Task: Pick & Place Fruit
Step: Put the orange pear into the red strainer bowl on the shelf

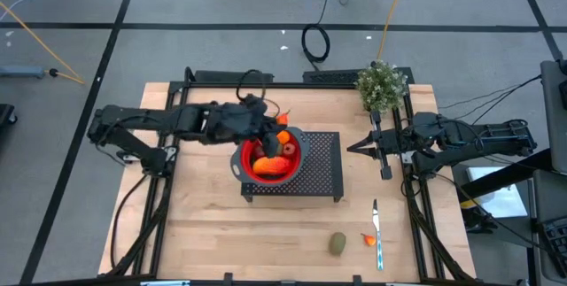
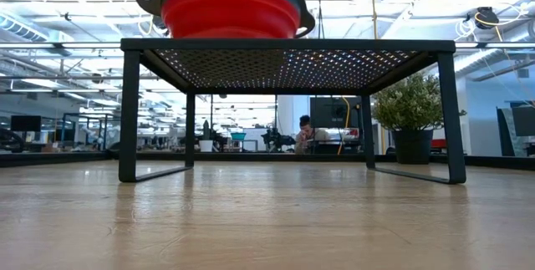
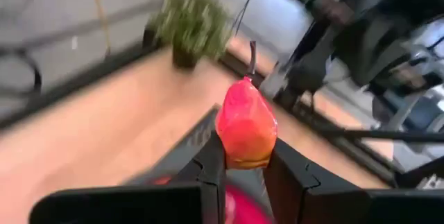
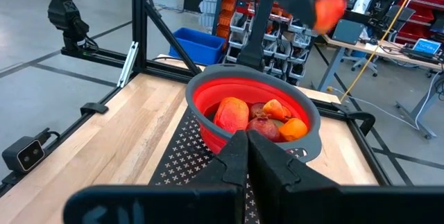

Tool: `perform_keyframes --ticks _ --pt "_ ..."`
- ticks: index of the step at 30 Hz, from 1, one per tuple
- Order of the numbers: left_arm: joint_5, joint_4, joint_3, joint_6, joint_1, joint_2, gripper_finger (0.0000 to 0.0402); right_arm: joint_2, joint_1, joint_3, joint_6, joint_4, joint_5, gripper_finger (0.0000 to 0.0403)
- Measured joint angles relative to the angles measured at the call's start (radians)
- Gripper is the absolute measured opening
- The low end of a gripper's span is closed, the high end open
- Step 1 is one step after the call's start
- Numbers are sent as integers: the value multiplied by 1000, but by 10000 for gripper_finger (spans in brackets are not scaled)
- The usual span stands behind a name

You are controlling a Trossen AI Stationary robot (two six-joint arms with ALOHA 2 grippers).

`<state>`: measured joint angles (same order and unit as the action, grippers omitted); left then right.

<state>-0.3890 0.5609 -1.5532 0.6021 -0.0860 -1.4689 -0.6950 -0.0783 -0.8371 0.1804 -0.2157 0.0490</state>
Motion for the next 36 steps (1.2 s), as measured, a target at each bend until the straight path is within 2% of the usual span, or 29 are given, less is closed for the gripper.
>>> perform_keyframes --ticks 7,17,26,36 --pt "177 198 0 168 49 0 66 0 0 0 0 0 0 4" --pt "334 409 0 341 45 0 67 0 0 0 0 0 0 4" --pt "344 504 0 402 11 -1 67 0 0 0 0 0 0 4" --pt "310 508 -1 208 10 -64 67 -1 0 0 0 0 0 4"
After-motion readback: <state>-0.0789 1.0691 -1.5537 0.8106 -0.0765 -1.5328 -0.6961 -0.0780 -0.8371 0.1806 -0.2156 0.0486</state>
